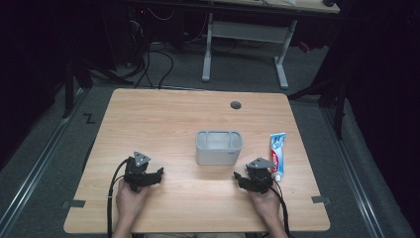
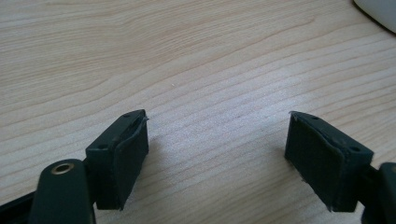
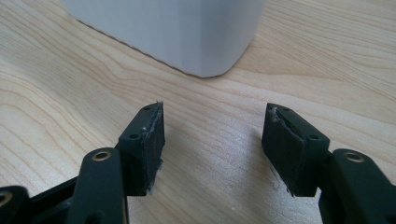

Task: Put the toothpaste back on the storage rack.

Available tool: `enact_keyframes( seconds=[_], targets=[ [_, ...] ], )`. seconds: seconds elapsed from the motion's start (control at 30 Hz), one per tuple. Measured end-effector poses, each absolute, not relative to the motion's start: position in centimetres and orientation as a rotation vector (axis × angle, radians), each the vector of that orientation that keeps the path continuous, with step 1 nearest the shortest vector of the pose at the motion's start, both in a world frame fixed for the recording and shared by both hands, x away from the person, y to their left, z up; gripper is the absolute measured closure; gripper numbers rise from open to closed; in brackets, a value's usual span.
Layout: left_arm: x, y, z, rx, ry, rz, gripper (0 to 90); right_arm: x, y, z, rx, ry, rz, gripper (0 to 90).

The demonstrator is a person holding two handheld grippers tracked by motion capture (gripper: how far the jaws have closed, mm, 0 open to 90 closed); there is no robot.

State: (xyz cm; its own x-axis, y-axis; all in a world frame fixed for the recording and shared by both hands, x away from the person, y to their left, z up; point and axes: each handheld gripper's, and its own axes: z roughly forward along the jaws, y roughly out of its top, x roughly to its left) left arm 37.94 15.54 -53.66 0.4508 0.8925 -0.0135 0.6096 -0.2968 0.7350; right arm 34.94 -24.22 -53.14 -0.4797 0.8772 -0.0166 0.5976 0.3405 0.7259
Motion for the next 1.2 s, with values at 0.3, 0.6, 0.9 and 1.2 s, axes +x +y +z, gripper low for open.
enact_keyframes(
  seconds=[0.3, 0.6, 0.9, 1.2],
  targets=[
    [37.96, 15.53, -53.66, 2.021, 1.252, 0.533, 21.9, 34.96, -24.26, -53.14, 1.296, 2.203, 0.937, 39.1],
    [37.98, 15.53, -53.65, 2.021, 1.253, 0.532, 22.0, 34.95, -24.26, -53.13, 1.301, 2.201, 0.940, 39.0],
    [37.99, 15.54, -53.66, 2.019, 1.253, 0.532, 21.9, 34.90, -24.19, -53.13, 1.294, 2.205, 0.934, 37.5],
    [37.99, 15.53, -53.66, 2.020, 1.253, 0.533, 21.9, 34.98, -24.29, -53.14, 1.307, 2.195, 0.931, 35.7]
  ],
)
